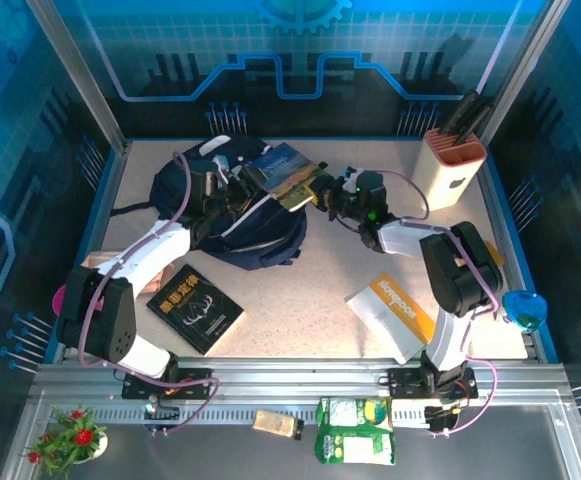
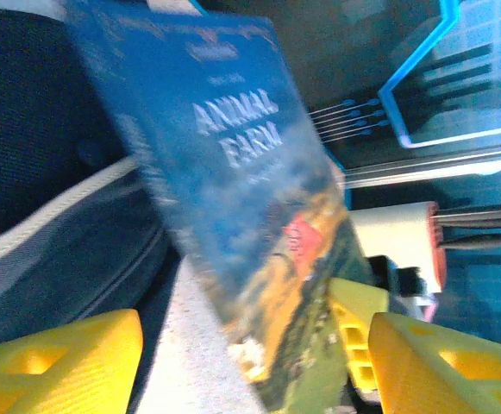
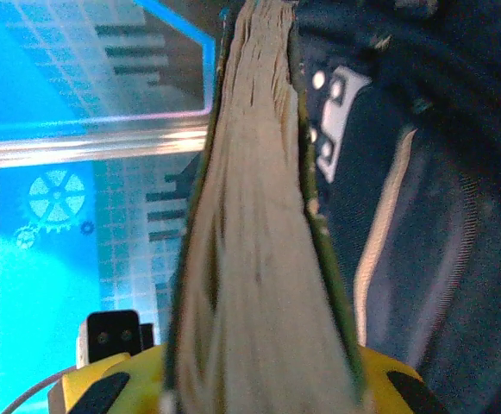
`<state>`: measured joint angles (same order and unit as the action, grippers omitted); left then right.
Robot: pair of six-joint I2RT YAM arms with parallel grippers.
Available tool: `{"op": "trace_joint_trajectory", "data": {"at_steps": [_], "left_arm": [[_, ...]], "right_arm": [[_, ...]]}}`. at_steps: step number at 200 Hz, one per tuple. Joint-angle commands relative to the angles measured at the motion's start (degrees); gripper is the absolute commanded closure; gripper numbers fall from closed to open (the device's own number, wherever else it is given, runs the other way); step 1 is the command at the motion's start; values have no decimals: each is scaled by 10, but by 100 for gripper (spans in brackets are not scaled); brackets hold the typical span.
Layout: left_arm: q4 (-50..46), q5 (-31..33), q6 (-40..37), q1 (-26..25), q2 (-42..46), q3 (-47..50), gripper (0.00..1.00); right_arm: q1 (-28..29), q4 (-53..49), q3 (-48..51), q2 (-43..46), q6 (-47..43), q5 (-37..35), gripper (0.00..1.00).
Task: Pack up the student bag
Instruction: Pass the book, then open the student bag at the top-center of the table.
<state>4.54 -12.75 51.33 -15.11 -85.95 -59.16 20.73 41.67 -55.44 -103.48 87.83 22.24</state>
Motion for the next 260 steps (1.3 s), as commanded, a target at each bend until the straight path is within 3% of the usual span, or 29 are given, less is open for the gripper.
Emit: {"op": "trace_joint_trajectory", "data": {"at_steps": [1,49,88,142,206,229,260], "left_arm": [[-126,44,-172,3,15,-28,27],[-290,113,-390,-34,-34,-107,26],[-361,177,-478,-83,-94,-162,32],[-441,287,-496,-132,-212,-261,41],[-487,392,-512,-154,-311,-333,51],[-500,419,-512,-156,-329,-353,60],[-497,418,-508,-157,-316,-360,82]], "right_arm": [[-33,-16,24,80,-83,-6,99],[-103,-174,80,193,-201,-31,99],[-130,-280,87,257,-269,-71,99],[-147,-304,94,282,-284,-78,99],[-149,-299,103,277,-276,-72,99],[-149,-298,103,276,-275,-68,99],[-151,-305,104,282,-280,-72,99]]}}
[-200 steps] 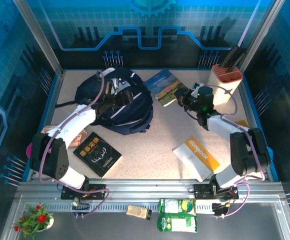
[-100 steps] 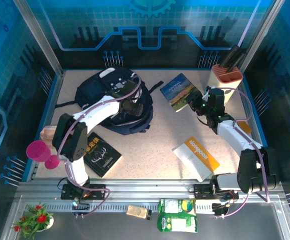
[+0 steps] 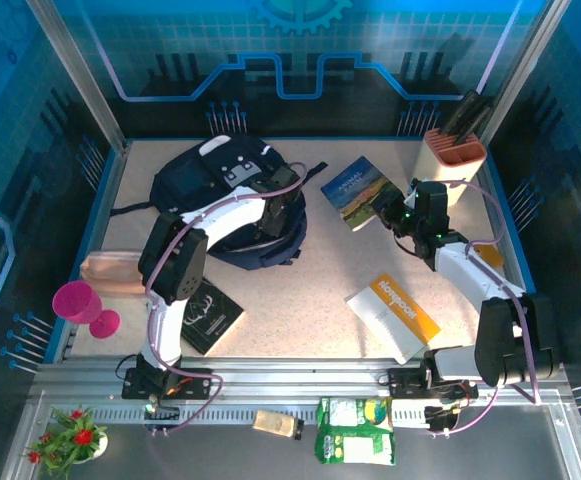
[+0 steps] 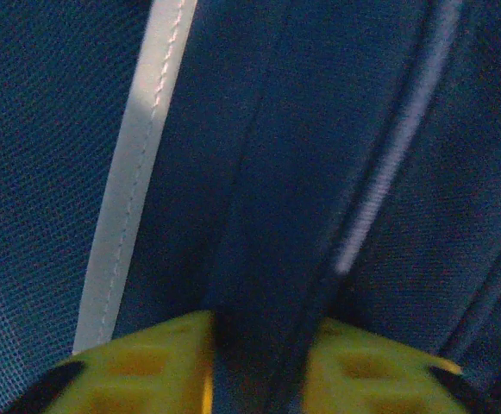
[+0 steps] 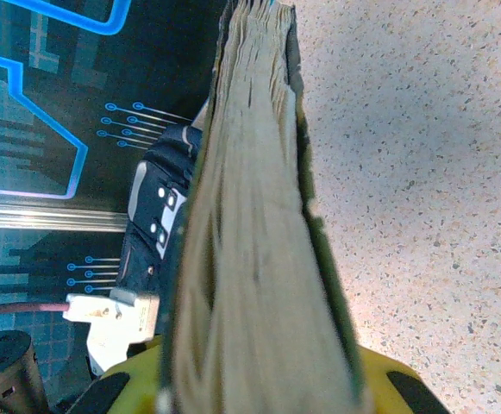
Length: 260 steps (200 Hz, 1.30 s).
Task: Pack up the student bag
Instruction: Open the student bag at the top-center of the table, then place the book in the student bag.
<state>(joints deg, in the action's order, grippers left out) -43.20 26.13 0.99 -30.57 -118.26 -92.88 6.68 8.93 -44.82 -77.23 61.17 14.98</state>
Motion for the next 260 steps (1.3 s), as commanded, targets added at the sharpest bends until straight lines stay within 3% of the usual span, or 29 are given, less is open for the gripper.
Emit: {"op": "trace_joint_trajectory", "data": {"at_steps": [1,20,73,117,154,199,260], "left_arm": [[-20,29,-5,-3,9,-22,83],[-19,-10,2,0,39,-22,92],[26,-106,17,35,147,0,100],[128,-170,55,72,230,38,100],[162,-189,81,83,244,34,100],[175,-213,102,90,247,30,100],[176,-246,107,97,250,20,100]], "right_arm": [[-10,22,-3,19,-13,0,99],[-15,12,2,28,-20,-4,98],[-20,11,22,40,-32,2,97],[2,46,47,55,-35,17,97],[67,132,59,38,-12,28,96],[134,256,51,-52,62,45,96],[212,230,-99,-225,143,43,98]]}}
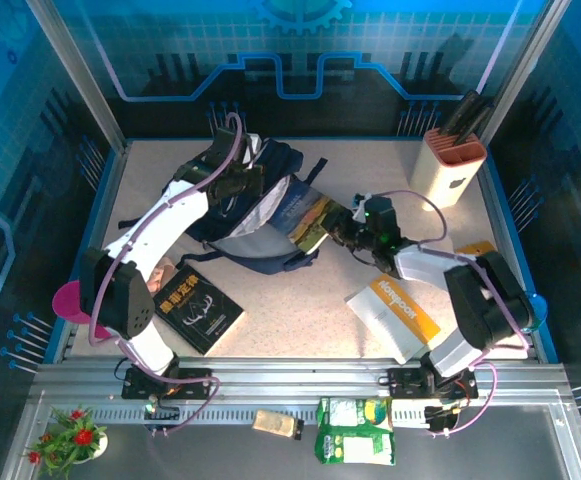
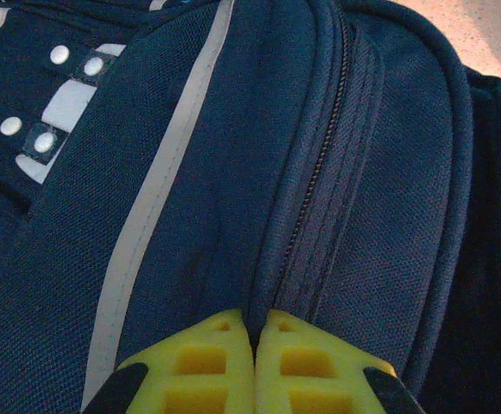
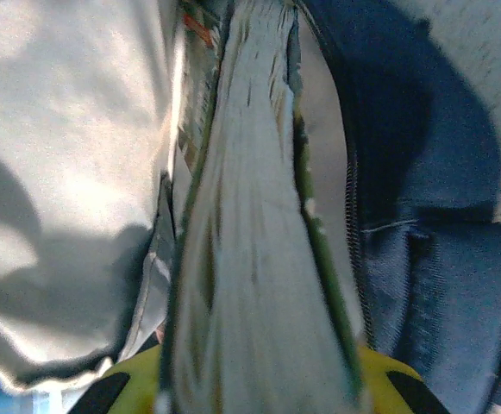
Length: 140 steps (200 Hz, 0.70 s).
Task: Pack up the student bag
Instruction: Place the book in the student bag.
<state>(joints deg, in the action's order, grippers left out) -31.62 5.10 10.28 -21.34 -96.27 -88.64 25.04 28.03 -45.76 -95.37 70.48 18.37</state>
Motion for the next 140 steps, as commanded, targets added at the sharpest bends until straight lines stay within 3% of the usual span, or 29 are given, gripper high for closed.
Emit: {"op": "trace_joint_trajectory", "data": {"at_steps": [1,51,99,140], "left_arm": [[60,-36,14,5,30,-22,100],[50,-60,22,17,37,-25,100],[52,-63,18,28,43,-16,100],[57,-72,17,29,44,-21,100]], "right_arm": [[29,40,-93,-47,51,8,97],[55,11,-180,-129,88,-23,97],[45,-37,-128,-29,17,-61,96],[44,24,-79,15,2,-27,95]]}}
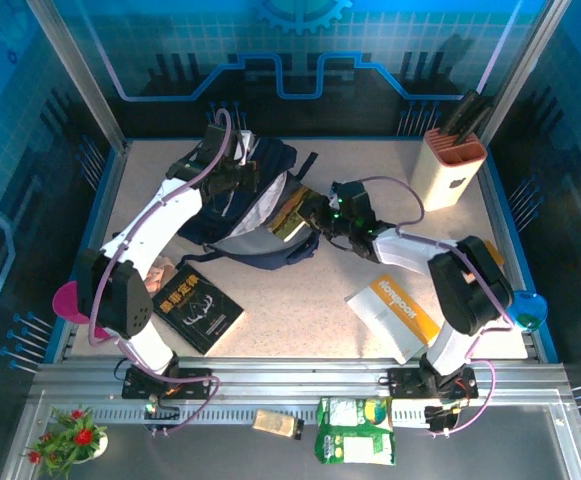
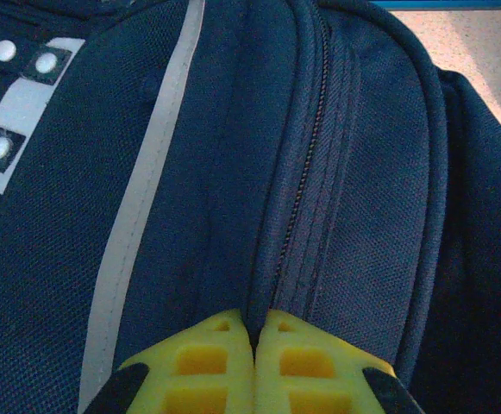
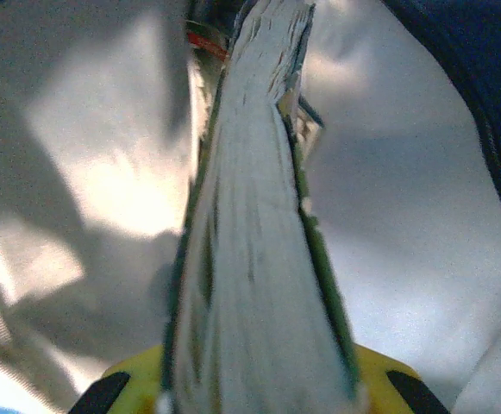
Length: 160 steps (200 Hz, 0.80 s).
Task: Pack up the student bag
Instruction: Place the book in the student bag.
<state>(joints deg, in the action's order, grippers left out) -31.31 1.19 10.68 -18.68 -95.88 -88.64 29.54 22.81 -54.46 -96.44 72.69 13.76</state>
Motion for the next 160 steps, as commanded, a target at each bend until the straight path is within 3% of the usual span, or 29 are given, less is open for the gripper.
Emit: {"op": "trace_joint_trajectory", "data": {"at_steps": [1,36,123,160], "left_arm": [[54,-34,13,2,41,-21,100],[62,-55,21,3,43,-23,100],[83,-78,58,7,54,-31,100],[92,-91,77,14,60,-29,100]], "right_arm": [[-1,78,8,26,-20,20,95],[12,100,-31,-27,6,41,95],[54,56,-225,-241,51,-23,94],[67,13,-318,-320,46,-26,88]]}}
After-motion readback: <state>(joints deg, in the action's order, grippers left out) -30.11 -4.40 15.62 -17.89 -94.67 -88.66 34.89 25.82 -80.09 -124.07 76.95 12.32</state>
